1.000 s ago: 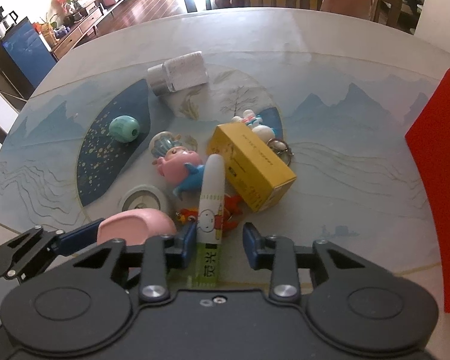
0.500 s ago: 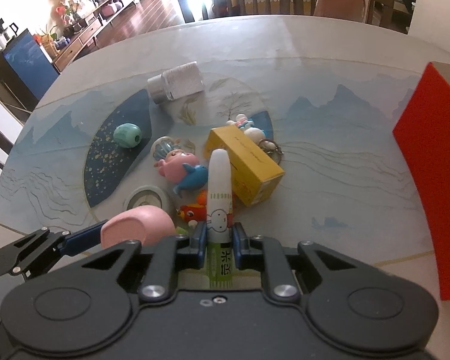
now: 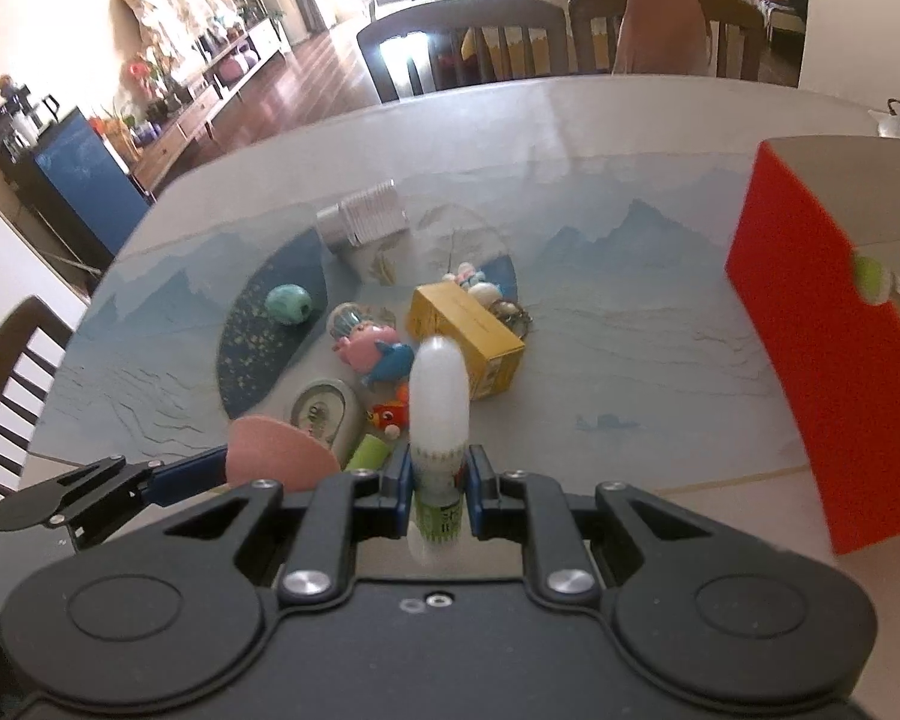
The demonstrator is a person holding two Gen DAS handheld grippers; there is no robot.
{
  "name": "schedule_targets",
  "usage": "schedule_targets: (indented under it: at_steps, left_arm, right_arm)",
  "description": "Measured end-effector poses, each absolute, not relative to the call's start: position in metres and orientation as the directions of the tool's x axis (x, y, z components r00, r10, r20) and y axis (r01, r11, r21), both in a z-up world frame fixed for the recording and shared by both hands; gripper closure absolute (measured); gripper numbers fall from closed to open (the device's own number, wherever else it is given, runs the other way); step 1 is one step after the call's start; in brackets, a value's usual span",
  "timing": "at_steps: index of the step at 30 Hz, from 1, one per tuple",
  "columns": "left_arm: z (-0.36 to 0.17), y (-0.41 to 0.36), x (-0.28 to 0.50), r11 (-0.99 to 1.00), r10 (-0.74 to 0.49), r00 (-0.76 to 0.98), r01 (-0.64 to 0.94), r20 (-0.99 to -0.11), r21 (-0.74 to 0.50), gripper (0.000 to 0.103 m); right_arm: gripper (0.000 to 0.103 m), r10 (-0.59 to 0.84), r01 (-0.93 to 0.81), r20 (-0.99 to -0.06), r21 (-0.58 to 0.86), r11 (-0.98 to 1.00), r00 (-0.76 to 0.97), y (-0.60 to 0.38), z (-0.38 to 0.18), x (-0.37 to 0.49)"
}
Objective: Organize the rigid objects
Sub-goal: 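Carry the heart dish and glue stick over the red box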
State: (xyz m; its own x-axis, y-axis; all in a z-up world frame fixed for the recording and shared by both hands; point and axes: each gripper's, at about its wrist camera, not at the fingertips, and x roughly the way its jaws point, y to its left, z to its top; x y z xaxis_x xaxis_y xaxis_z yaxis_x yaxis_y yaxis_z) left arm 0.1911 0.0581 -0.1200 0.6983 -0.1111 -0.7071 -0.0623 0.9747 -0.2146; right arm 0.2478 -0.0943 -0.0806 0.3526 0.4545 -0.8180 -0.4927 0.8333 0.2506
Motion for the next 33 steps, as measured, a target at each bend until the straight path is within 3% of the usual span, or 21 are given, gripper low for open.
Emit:
schedule_targets:
  at_steps: [12,33]
  left_arm:
    - [-0.069,0.031,0.191,0.978,-0.136,0.713,-0.016,-0.688,-0.210,0.039]
    - [-0.015,-0.078,0.265,0.972,-0.231,0.697,0.144,-0.679,-0.184,0.039]
  right_arm:
    - [0.087,0.518,-0.479,-0.756,0.309,0.821,0.400,-0.150,-0.031,0.249]
    - [0.087,0.484,-0.400,-0.705,0.300,0.866,0.519,-0.274,0.016,0.319]
